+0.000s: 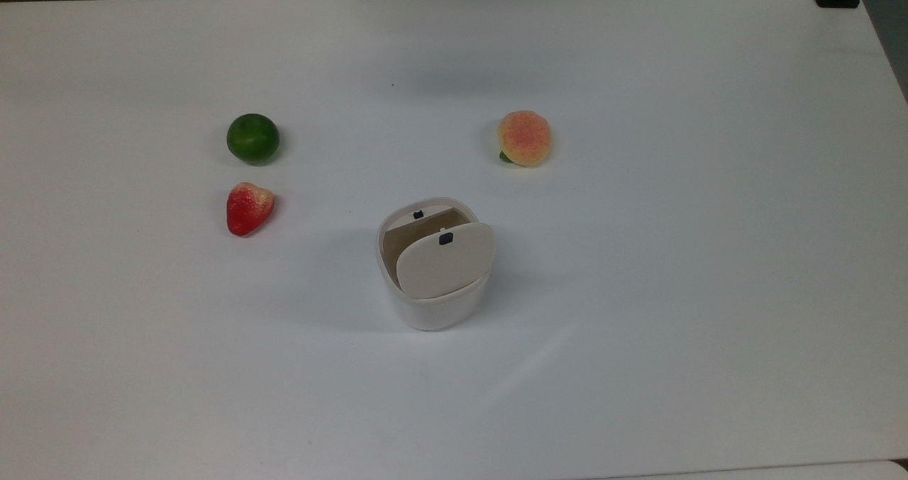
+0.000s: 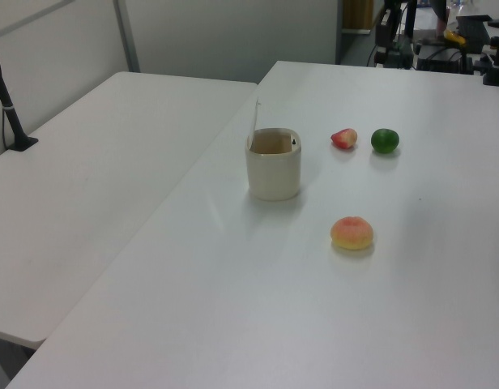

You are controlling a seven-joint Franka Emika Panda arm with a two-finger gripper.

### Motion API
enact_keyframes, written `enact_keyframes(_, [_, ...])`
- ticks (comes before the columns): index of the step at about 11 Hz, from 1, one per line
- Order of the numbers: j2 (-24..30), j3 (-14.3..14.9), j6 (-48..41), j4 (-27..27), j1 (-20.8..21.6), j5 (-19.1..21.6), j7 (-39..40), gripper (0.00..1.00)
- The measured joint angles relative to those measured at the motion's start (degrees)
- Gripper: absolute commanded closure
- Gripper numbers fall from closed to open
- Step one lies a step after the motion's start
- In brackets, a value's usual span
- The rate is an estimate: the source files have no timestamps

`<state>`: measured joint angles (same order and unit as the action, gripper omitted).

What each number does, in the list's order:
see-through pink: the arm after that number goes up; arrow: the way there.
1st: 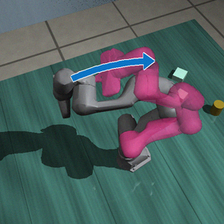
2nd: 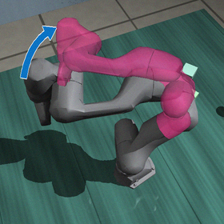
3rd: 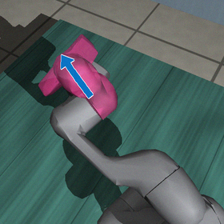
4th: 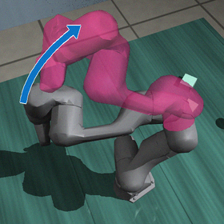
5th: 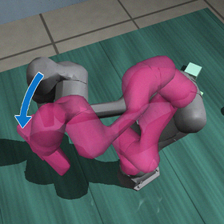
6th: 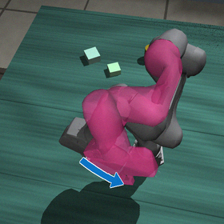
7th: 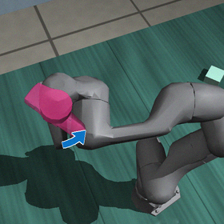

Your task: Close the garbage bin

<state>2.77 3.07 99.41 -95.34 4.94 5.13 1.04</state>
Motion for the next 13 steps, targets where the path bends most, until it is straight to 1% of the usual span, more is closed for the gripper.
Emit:
enact_keyframes(4, [-0.6,0.0,0.3,-0.1,0.0,0.0,0.0,1.00])
enact_keyframes(8, [-3.2,-0.1,2.6,0.8,0.0,0.1,0.0,1.00])
enact_keyframes(10, [-6.1,-0.1,2.9,4.2,0.3,0.7,0.0,1.00])
enact_keyframes(13, [-11.8,-0.1,4.0,11.1,0.4,2.7,-1.0,1.00])
